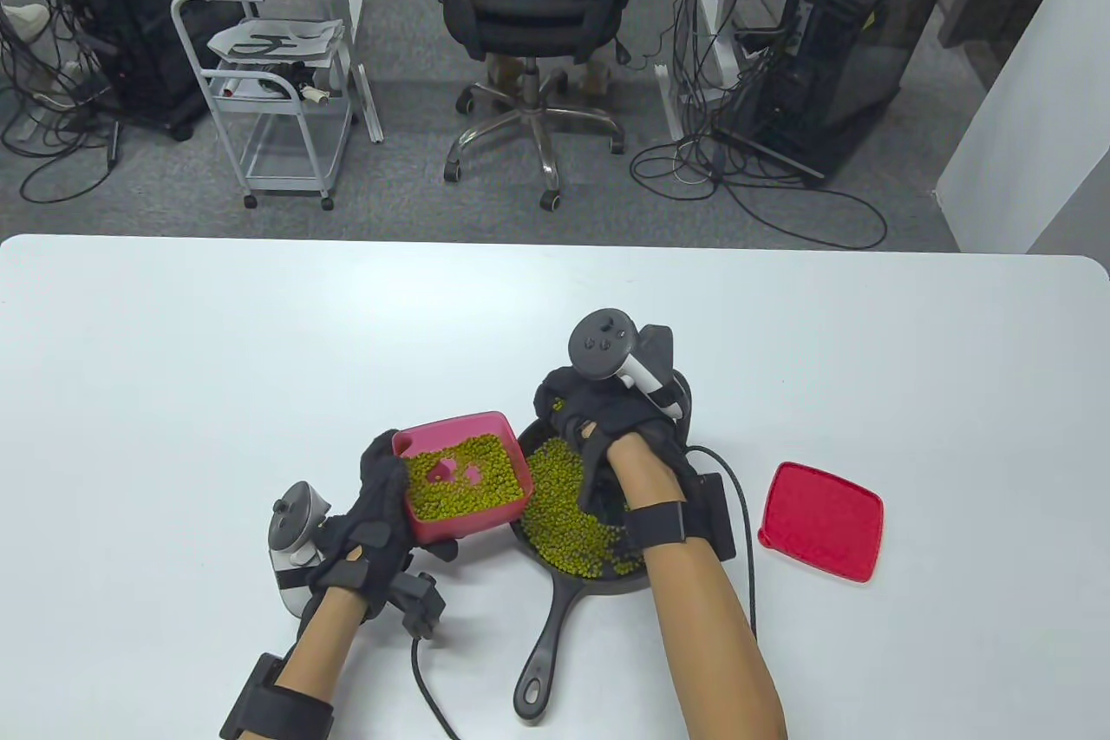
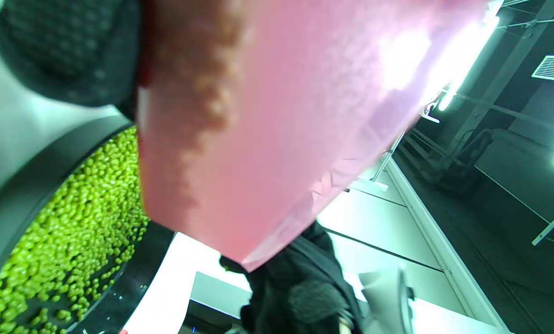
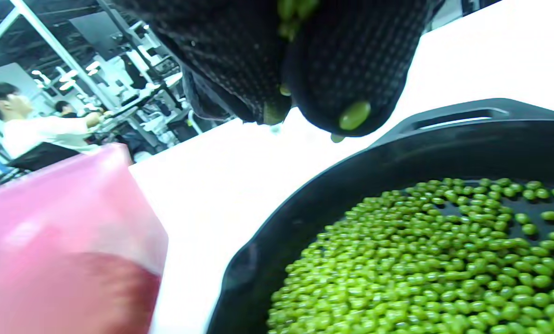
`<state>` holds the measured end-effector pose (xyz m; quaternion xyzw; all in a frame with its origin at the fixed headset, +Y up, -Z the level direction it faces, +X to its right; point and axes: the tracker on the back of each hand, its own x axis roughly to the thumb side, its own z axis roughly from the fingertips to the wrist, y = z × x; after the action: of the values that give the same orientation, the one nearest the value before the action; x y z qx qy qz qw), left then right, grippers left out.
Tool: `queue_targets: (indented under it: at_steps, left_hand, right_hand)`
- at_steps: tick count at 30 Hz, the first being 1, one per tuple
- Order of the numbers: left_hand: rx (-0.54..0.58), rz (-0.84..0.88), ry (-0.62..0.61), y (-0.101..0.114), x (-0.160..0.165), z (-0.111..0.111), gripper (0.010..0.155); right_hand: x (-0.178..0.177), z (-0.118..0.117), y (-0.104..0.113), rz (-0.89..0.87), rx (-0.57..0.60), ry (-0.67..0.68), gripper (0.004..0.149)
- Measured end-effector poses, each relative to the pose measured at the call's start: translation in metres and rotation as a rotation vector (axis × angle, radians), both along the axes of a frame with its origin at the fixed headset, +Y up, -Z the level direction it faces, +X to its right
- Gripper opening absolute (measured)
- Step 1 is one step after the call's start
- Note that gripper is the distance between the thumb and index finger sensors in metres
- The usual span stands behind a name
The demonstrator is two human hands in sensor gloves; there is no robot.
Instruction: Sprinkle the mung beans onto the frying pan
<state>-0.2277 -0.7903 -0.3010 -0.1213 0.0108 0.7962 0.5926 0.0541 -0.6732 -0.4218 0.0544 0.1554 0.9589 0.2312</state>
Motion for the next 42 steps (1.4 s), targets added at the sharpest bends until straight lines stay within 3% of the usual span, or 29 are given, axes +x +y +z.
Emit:
queue_targets:
  at_steps: [6,11,23,28,35,42]
  left_hand:
    - [-0.010,-0.002,0.000,0.000,-0.002,-0.001,0.083]
    - [-0.015,-0.003,-0.002,0.002,-0.002,-0.001,0.082]
    - [-0.006,-0.011,-0.008,0.001,-0.003,-0.002,0.083]
    - [-0.002,-0.016,-0.014,0.000,-0.002,-0.001,0.083]
    - [0.004,-0.022,-0.027,0.000,0.000,0.000,0.083]
    - [0.004,-0.021,-0.030,0.000,0.001,0.000,0.083]
  right_hand:
    - [0.017,-0.011,-0.019,0.040,0.021,-0.060,0.036]
    - [0.035,-0.012,-0.027,0.190,0.016,-0.082,0.037]
    - [0.052,0.019,-0.036,0.291,-0.192,0.052,0.037]
    - [0.047,0.034,-0.036,0.194,-0.229,0.119,0.040]
    - [0.043,0.040,-0.042,0.051,-0.352,0.168,0.058]
    - [0.042,0.042,-0.026,-0.049,-0.334,0.162,0.055]
